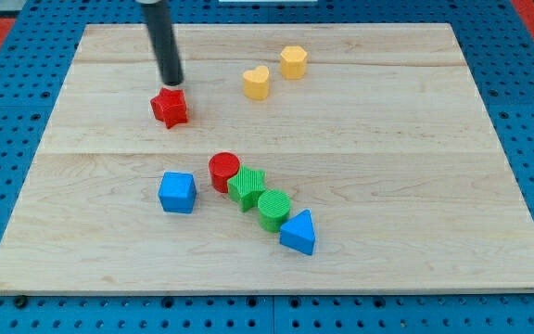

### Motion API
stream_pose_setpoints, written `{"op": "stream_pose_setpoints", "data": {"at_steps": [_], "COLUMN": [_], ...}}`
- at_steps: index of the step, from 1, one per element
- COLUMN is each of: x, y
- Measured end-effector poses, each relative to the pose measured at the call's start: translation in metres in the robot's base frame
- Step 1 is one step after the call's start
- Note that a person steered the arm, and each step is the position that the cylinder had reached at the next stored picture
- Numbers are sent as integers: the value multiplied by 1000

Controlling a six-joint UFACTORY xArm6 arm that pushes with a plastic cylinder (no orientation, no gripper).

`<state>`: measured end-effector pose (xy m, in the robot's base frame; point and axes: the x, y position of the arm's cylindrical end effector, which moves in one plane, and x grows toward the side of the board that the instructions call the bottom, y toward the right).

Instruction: Move the red star to the center right of the board

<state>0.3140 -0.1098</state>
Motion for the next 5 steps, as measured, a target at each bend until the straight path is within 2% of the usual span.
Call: {"op": "stream_pose_setpoints", "data": {"at_steps": [1, 3, 5], "x": [31, 72, 66], "y": [19, -18, -3]}}
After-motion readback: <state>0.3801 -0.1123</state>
